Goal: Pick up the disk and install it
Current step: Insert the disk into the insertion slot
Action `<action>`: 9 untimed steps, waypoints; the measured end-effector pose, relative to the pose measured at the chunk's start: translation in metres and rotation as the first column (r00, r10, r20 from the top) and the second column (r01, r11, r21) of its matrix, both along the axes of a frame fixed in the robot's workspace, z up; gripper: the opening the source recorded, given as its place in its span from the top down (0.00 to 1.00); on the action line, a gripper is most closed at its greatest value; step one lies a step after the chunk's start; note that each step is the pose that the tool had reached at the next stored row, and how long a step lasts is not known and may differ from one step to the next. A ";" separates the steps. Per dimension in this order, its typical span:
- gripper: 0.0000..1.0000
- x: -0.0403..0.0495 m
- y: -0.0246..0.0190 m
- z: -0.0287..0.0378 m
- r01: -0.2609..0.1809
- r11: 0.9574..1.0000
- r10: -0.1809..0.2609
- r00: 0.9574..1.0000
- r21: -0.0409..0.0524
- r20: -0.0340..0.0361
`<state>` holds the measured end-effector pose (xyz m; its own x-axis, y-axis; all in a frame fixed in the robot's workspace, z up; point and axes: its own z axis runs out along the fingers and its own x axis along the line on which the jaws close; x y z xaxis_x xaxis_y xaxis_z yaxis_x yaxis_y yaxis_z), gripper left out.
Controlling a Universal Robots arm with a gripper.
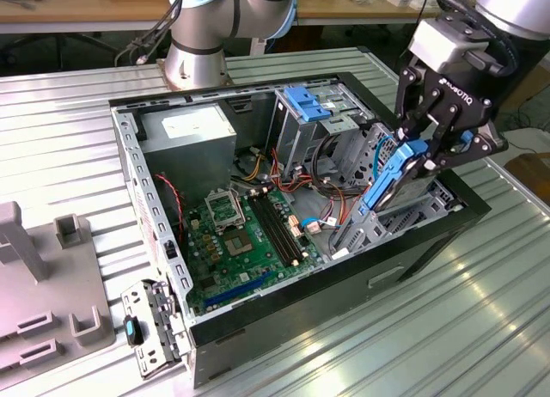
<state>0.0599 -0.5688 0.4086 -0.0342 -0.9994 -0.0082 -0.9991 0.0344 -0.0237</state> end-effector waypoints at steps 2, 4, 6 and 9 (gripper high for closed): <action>0.63 0.0000 -0.0001 -0.0031 0.000 1.000 0.000 1.000 0.000 0.000; 0.63 0.0001 -0.0002 -0.0083 0.000 1.000 0.000 1.000 0.000 0.000; 0.63 0.0001 -0.0003 -0.0106 0.000 1.000 0.000 1.000 0.000 0.000; 0.63 0.0001 -0.0004 -0.0141 0.000 1.000 0.000 1.000 0.000 0.000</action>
<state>0.0601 -0.5692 0.3945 -0.0342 -0.9994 -0.0081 -0.9991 0.0344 -0.0236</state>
